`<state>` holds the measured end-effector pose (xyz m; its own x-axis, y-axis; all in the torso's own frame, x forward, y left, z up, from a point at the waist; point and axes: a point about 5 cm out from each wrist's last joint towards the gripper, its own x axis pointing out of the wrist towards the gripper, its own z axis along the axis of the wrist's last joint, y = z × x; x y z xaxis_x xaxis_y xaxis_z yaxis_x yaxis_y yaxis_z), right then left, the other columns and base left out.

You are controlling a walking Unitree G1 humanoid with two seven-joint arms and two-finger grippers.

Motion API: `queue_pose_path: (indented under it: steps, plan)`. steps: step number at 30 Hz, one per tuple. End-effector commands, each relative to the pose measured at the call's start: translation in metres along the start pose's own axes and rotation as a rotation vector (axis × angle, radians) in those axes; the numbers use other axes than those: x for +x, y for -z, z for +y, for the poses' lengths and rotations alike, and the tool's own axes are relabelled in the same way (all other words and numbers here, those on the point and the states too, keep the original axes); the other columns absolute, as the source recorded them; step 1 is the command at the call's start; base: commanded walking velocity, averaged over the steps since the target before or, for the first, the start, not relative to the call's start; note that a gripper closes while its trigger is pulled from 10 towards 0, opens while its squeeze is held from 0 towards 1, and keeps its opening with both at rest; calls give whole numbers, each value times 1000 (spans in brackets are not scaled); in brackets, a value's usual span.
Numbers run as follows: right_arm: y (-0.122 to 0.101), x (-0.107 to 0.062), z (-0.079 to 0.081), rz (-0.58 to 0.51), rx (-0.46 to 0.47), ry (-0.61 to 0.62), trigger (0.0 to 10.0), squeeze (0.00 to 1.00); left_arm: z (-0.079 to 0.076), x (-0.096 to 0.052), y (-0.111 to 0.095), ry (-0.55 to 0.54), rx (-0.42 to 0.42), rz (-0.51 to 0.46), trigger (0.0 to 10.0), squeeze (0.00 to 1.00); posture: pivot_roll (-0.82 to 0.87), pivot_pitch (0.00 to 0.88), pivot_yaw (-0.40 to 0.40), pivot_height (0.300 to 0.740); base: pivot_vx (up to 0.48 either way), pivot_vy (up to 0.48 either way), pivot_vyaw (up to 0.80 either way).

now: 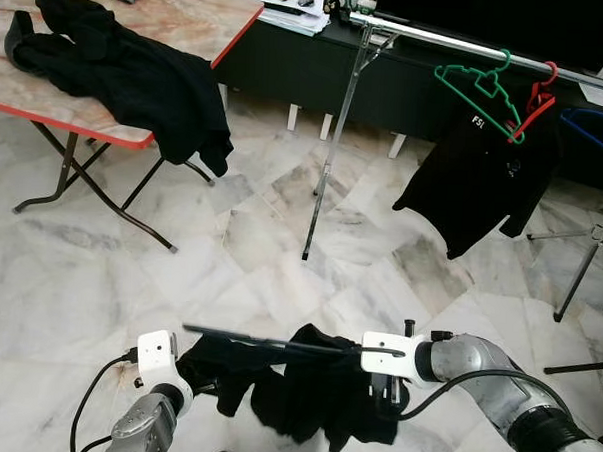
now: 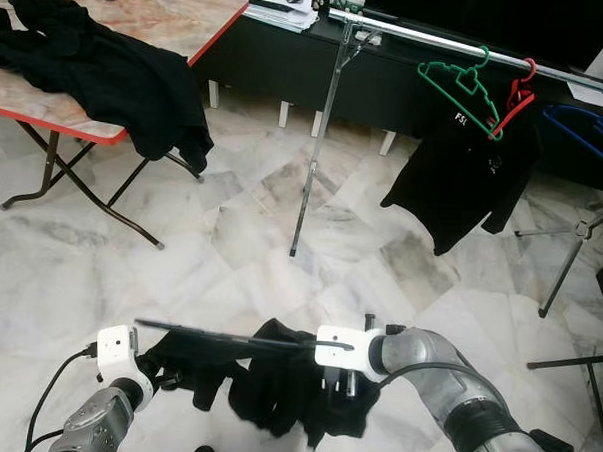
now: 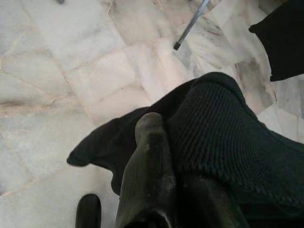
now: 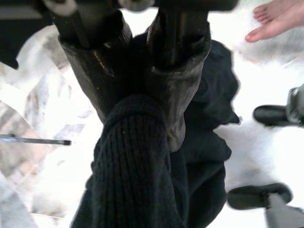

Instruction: Hang hanger

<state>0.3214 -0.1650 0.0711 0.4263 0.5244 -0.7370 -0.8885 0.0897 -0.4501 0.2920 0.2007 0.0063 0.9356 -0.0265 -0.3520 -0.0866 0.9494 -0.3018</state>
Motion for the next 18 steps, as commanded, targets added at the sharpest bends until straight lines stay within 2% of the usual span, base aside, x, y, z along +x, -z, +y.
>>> queue_pose_path:
  steps: [1, 6, 9, 11, 13, 18]
  plan:
    - [28, -12, 8, 109, 9, -41, 10000, 0, 14, -6, 4, -47, 9, 21, 0, 0, 18, 211, -119, 740, 0, 0, 0]
    - [43, -17, 6, 197, -66, -4, 10000, 0, 14, -6, 7, -51, 13, 53, 0, 0, 19, 213, -121, 740, 0, 0, 0]
    - [42, -17, 3, 168, -42, 28, 10000, 0, 15, -7, 10, -56, 19, 70, 0, 0, 18, 213, -120, 740, 0, 0, 0]
    - [38, -20, 7, 91, -54, -30, 10000, 0, 16, -8, 12, -56, 17, 74, 0, 0, 18, 215, -118, 740, 0, 0, 0]
    - [42, -23, 8, 108, -74, -43, 10000, 0, 16, -8, 12, -56, 17, 75, 0, 0, 19, 218, -117, 740, 0, 0, 0]
    - [63, -32, 6, 279, -145, -24, 10000, 0, 18, -9, 11, -61, 17, 76, 0, 0, 20, 221, -117, 740, 0, 0, 0]
